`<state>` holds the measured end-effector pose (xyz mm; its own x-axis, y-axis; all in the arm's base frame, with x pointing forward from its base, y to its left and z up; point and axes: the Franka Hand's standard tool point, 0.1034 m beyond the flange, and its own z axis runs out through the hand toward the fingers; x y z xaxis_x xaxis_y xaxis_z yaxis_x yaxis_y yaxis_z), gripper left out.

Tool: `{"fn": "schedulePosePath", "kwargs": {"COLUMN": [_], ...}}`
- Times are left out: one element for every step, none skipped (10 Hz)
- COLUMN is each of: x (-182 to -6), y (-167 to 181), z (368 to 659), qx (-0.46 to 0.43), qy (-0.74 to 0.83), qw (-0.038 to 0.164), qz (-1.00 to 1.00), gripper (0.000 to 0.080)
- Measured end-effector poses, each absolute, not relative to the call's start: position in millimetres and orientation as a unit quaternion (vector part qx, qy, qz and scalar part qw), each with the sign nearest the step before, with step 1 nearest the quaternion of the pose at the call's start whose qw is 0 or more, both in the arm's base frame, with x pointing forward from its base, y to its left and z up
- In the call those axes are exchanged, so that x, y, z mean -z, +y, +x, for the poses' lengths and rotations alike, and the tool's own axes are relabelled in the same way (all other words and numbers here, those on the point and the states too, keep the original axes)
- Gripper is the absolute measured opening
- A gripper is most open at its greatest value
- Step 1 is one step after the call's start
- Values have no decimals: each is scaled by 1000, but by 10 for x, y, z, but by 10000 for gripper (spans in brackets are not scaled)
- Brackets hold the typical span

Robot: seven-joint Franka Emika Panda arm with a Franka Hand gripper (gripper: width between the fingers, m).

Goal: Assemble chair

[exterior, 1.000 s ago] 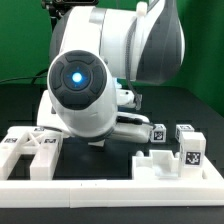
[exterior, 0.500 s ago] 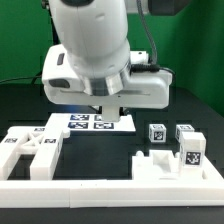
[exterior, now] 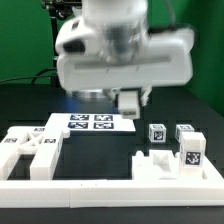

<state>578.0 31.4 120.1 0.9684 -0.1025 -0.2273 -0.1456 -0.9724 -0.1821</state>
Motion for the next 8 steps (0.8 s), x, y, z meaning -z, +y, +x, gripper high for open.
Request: {"fn": "schedulePosePath", "kwargs": {"x": [-1239, -1214, -1205, -1199, -1186, -1232, -1262, -1294], "y": [250, 252, 219, 191, 185, 181, 250, 352], "z": [5847, 5805, 5867, 5877, 5879, 6017, 6068, 6124], "qx": [-58, -41, 1, 37, 56, 125, 169, 211], "qy": [55, 60, 63, 65, 64, 32, 27, 21], "qw": [92, 88, 77, 66, 61, 40, 31, 22], "qz": [-992, -993, -995, -995, -995, -991, -985, -977], "gripper": [285, 285, 285, 285, 285, 285, 285, 285]}}
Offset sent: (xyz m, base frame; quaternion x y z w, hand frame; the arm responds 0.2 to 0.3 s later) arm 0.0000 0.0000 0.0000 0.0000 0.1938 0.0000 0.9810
